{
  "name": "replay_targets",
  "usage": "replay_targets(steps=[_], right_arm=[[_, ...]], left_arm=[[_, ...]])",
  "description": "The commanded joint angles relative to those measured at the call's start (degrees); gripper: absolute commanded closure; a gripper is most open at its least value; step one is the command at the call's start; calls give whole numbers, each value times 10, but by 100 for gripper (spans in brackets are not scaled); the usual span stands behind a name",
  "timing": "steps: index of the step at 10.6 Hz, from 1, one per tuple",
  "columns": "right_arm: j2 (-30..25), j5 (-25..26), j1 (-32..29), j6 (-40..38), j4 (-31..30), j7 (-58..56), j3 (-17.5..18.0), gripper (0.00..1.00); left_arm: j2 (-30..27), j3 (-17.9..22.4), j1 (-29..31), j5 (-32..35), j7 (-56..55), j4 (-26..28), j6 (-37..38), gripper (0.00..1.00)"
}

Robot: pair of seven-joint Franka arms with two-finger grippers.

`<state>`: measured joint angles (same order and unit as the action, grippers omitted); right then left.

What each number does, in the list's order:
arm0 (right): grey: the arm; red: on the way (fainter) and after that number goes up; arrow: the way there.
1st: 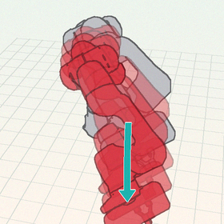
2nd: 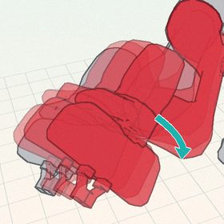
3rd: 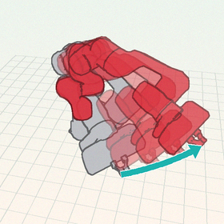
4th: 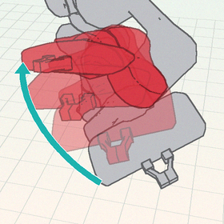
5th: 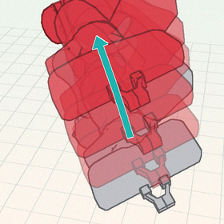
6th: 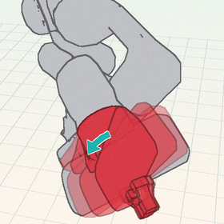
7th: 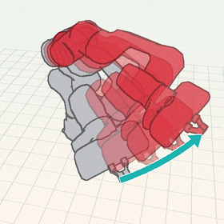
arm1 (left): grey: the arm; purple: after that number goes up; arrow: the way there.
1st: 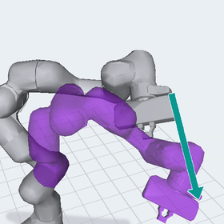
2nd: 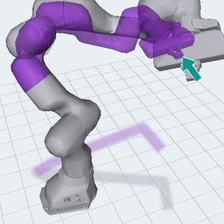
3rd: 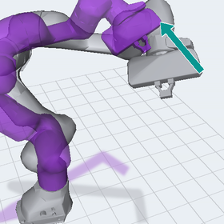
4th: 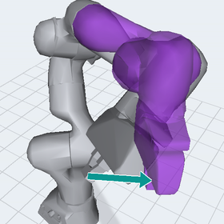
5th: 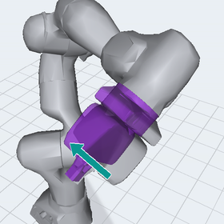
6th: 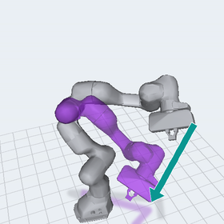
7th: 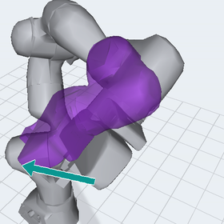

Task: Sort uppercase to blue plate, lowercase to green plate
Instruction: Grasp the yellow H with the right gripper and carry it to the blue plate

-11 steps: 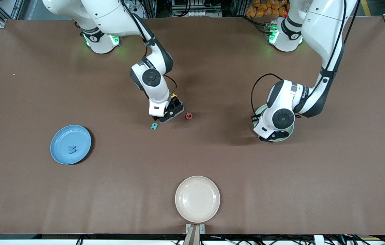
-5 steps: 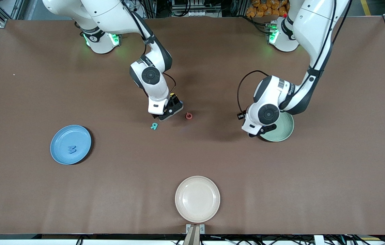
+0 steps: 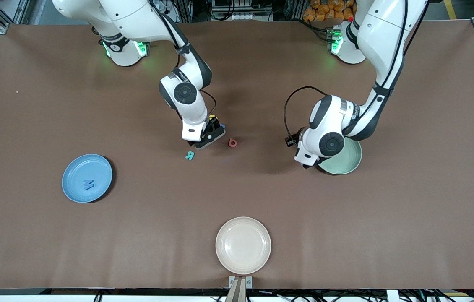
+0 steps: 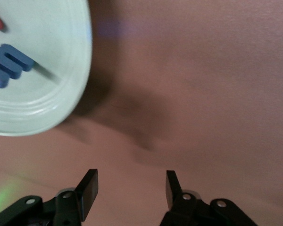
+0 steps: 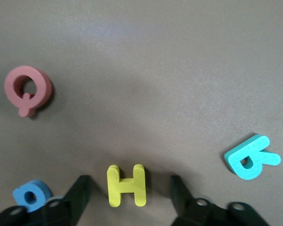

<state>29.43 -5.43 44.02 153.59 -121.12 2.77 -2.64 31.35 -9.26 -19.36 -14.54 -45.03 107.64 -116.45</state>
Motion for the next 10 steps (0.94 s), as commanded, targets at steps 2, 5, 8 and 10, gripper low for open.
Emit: replay_targets(steps=[2, 5, 8, 10], right_arm=[[-12, -1, 2, 0, -15, -9, -2, 100], [-24, 0, -2, -5, -7, -9, -26, 100], [-41, 0, -2, -96, 44, -8, -93, 100], [-40, 1, -3, -185, 95, -10, -148, 100]], left_arm=[[-1, -1, 1, -60, -22, -13, 2, 34], [-1, -1, 3, -94, -79, -8, 10, 34], [0, -1, -5, -135, -126, -11, 10, 34], [1, -1, -19, -151, -158, -13, 10, 35]])
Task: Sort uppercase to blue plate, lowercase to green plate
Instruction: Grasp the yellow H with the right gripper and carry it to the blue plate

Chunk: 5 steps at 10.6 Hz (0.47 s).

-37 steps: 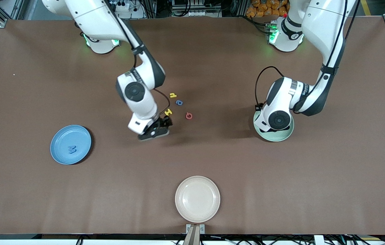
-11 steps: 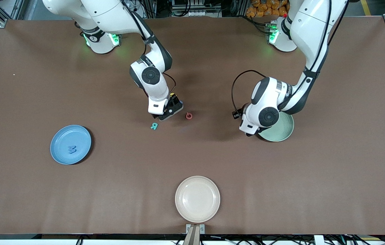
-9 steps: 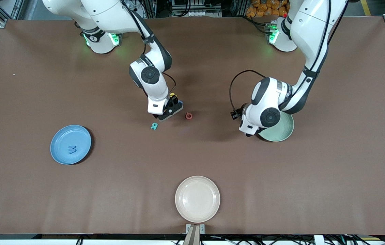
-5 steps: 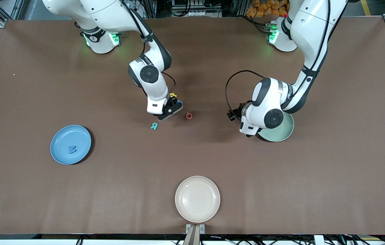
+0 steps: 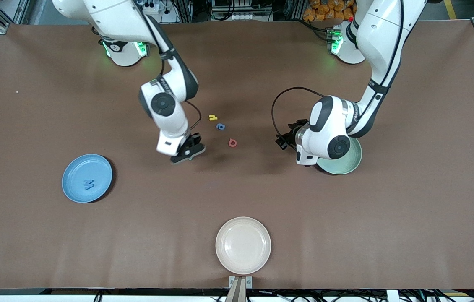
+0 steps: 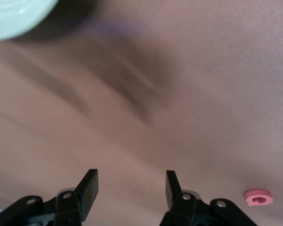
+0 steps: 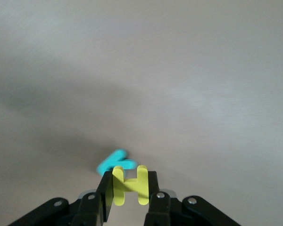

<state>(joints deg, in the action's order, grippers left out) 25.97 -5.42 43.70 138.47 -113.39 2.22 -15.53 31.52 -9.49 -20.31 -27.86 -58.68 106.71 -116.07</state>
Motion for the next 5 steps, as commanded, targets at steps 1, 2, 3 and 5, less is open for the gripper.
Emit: replay_targets(steps=[1, 2, 3, 5], right_arm=[[-2, 1, -1, -50, 26, -5, -48, 100], [-1, 1, -14, -51, 26, -5, -58, 100], [0, 1, -36, -52, 26, -5, -59, 100], [1, 3, -76, -52, 23, -37, -59, 100]], left_arm=[[-1, 1, -26, -30, -33, -7, 6, 35], [1, 2, -46, -27, -36, -18, 6, 35], [1, 2, -63, -26, -36, -19, 6, 35], [11, 3, -110, -22, -36, -33, 0, 35]])
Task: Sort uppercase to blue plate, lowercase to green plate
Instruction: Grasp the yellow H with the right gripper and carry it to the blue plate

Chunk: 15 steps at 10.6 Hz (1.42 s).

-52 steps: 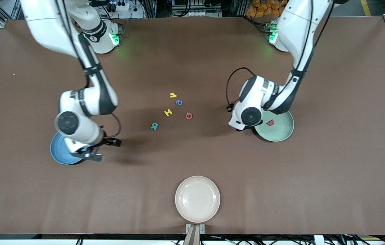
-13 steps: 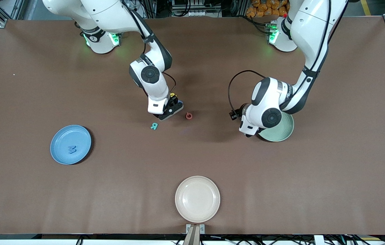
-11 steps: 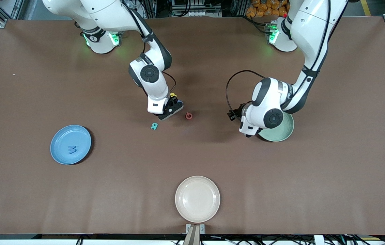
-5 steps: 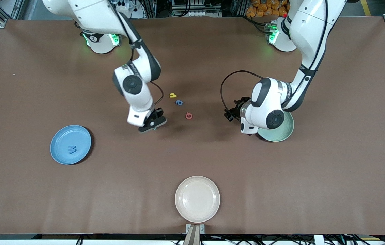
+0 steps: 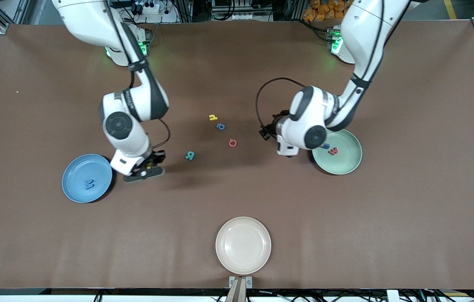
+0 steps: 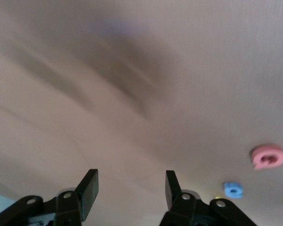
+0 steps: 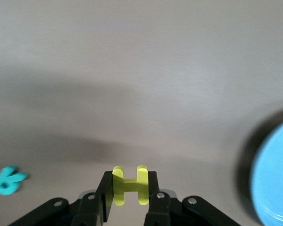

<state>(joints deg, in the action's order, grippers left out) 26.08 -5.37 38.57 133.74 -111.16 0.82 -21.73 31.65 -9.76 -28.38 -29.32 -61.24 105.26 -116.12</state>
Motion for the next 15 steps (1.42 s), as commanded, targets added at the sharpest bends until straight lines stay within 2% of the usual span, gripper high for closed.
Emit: replay_targets(steps=[1, 3, 4, 6, 8, 11, 14, 15], right_arm=[[2, 4, -44, -5, 1, -29, 2, 100], [2, 7, -72, -9, 1, -32, 1, 100], [2, 27, -87, -10, 1, -32, 2, 100], [1, 59, -104, -15, 1, -35, 1, 100], [1, 62, -130, -16, 2, -66, 0, 100], [3, 66, -197, -13, 5, -157, 2, 100], [7, 65, -227, -14, 2, -181, 2, 100], [11, 65, -231, -15, 2, -181, 3, 89]], left_arm=[[24, 8, -52, -6, -22, -36, -2, 35], [63, 39, -91, -10, -77, -95, -4, 35], [78, 52, -104, -20, -110, -114, -6, 35], [80, 54, -119, -55, -126, -110, -17, 35], [79, 53, -125, -68, -165, -115, -23, 35], [79, 55, -127, -144, -218, -119, -61, 35], [86, 55, -127, -143, -216, -118, -89, 35], [86, 55, -125, -141, -206, -118, -89, 35]])
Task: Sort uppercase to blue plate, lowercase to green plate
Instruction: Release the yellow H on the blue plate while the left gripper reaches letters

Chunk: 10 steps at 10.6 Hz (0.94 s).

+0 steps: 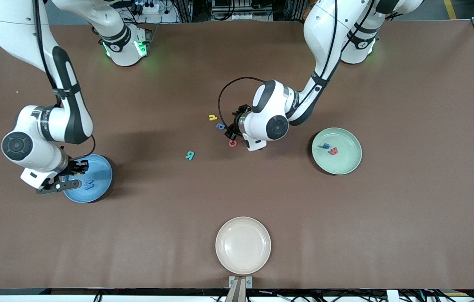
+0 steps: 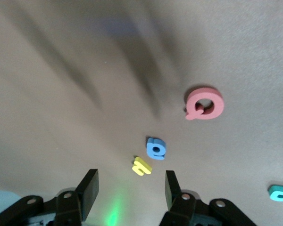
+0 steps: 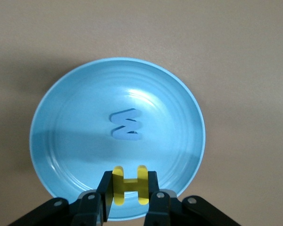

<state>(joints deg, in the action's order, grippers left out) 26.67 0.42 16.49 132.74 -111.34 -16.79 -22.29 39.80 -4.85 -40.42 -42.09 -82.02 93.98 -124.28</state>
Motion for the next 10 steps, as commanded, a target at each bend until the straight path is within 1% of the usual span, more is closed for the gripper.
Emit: replay_targets(steps=[1, 2, 5, 8, 9, 10], right_arm=[[7, 6, -12, -6, 2, -4, 8, 38], [11, 6, -17, -6, 2, -4, 8, 0], [11, 5, -12, -8, 2, -4, 9, 0], [11, 5, -5, -7, 3, -4, 11, 0], [11, 5, -1, -7, 4, -4, 12, 0], [11, 3, 0, -7, 4, -4, 12, 0]], left_arm=[[5, 7, -5, -5, 5, -6, -15, 35], [5, 7, -5, 14, 12, -6, -20, 35], [14, 7, -14, 26, 19, -28, -39, 35], [31, 8, -49, 34, 20, -39, -40, 35], [33, 14, -64, 59, 14, -39, -40, 35], [38, 16, -72, 77, -4, -41, -39, 38]])
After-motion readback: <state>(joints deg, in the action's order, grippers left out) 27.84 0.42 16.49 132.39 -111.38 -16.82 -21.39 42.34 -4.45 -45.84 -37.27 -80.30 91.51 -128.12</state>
